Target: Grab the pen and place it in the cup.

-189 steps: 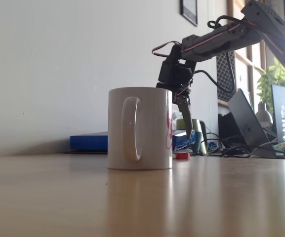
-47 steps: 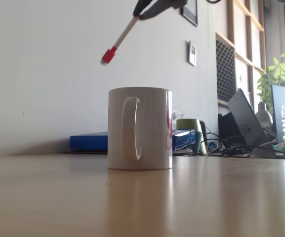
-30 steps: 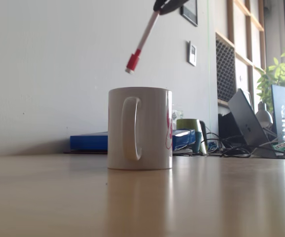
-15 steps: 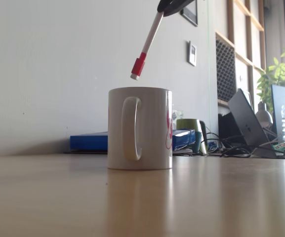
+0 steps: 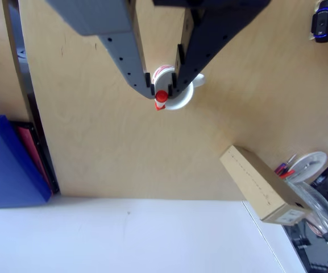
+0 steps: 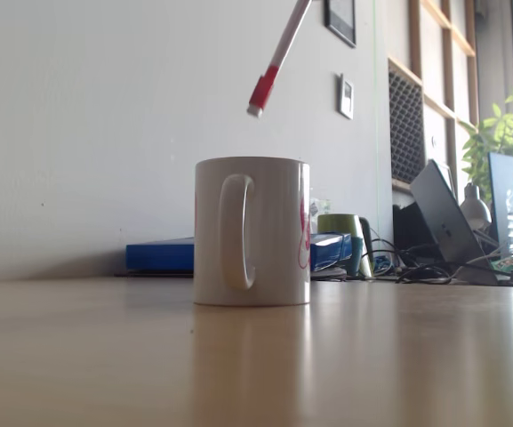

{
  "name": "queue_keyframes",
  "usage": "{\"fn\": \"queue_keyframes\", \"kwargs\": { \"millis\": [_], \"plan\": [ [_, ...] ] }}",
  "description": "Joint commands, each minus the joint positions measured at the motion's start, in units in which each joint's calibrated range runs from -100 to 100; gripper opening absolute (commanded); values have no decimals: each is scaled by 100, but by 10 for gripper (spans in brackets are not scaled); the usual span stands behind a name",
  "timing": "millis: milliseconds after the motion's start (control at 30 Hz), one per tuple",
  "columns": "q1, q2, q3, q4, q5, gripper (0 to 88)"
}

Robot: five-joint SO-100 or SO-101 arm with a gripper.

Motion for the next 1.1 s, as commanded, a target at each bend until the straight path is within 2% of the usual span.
{"fn": "queue_keyframes", "kwargs": {
  "millis": [0,567,833,1067],
  "plan": [
    [-79,-118,10,290,24,9],
    [-764,-143,988,445,13,9],
    [-1131,-118,1178,169,76,10],
    [-1156,-135,2192,-407,171,15]
  ]
}}
